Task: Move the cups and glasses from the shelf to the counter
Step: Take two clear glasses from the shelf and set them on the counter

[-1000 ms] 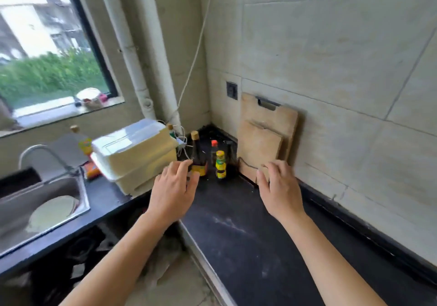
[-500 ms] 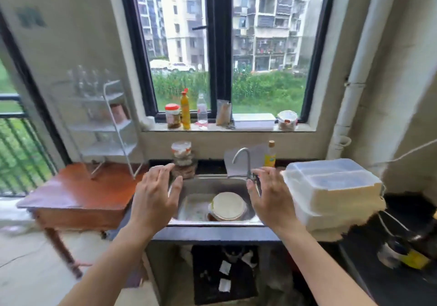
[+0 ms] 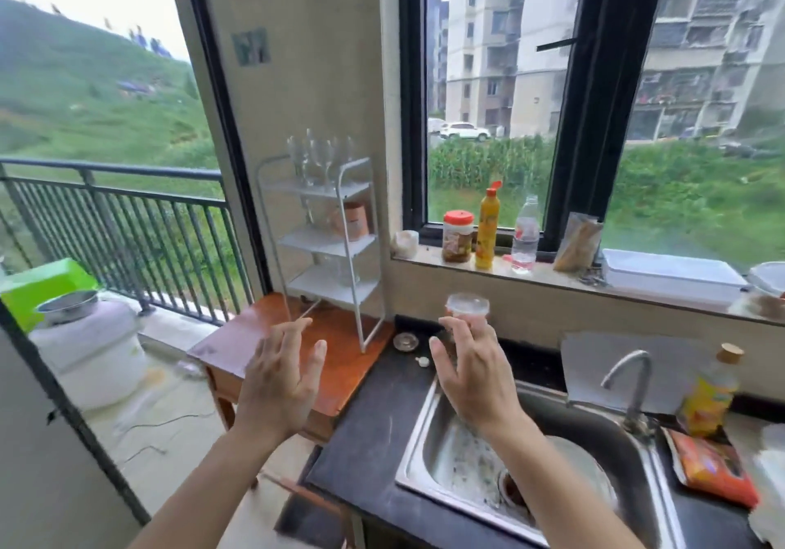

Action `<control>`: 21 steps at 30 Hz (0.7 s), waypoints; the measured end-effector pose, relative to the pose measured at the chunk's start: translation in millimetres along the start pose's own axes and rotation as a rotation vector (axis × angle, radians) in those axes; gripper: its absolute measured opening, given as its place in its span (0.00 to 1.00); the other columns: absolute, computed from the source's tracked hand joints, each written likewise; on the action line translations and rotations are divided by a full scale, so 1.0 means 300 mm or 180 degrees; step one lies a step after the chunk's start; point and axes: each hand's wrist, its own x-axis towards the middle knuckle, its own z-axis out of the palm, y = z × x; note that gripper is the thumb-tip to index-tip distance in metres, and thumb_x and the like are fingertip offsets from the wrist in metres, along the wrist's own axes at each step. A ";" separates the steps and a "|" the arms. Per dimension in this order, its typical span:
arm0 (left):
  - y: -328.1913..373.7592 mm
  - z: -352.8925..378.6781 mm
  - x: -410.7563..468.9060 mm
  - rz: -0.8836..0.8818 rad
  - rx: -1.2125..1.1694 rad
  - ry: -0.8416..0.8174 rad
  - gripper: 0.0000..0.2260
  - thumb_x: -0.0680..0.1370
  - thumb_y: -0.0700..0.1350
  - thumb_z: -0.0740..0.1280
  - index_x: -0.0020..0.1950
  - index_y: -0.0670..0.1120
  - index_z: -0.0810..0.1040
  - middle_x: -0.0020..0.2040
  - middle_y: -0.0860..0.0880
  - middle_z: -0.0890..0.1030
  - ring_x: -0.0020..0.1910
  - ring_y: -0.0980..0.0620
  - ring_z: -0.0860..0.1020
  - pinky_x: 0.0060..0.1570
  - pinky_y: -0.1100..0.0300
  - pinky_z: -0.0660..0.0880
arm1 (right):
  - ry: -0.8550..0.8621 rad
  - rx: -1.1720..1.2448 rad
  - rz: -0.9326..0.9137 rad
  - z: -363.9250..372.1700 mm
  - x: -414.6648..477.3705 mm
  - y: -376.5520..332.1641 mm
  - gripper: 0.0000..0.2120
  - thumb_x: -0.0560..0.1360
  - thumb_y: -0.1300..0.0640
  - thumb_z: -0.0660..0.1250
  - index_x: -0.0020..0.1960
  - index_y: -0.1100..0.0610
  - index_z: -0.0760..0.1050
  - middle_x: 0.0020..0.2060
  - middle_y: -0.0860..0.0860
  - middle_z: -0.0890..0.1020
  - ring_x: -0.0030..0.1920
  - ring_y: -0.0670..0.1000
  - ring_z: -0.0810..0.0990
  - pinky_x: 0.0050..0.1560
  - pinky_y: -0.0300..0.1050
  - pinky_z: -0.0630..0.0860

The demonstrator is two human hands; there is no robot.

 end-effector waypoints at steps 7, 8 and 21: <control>-0.108 0.132 0.338 -0.0211 0.0090 -0.0120 0.19 0.81 0.52 0.61 0.70 0.48 0.71 0.68 0.47 0.74 0.72 0.46 0.67 0.69 0.46 0.66 | -0.0231 0.0336 0.0013 0.276 0.361 0.098 0.15 0.80 0.50 0.65 0.63 0.57 0.76 0.59 0.54 0.76 0.59 0.57 0.77 0.53 0.51 0.78; -0.131 0.146 0.362 -0.0252 0.0102 -0.0125 0.19 0.81 0.52 0.61 0.71 0.48 0.71 0.68 0.48 0.73 0.72 0.47 0.67 0.69 0.47 0.66 | -0.0271 0.0356 0.0032 0.316 0.393 0.101 0.15 0.80 0.49 0.64 0.63 0.56 0.76 0.60 0.54 0.76 0.59 0.56 0.76 0.52 0.50 0.78; -0.625 0.428 0.790 -0.0543 -0.0213 -0.0533 0.18 0.82 0.53 0.60 0.69 0.48 0.71 0.67 0.48 0.71 0.69 0.49 0.67 0.63 0.59 0.60 | -0.0653 0.0110 0.0228 0.846 0.655 0.084 0.17 0.81 0.46 0.62 0.65 0.54 0.75 0.60 0.50 0.75 0.60 0.52 0.76 0.46 0.42 0.74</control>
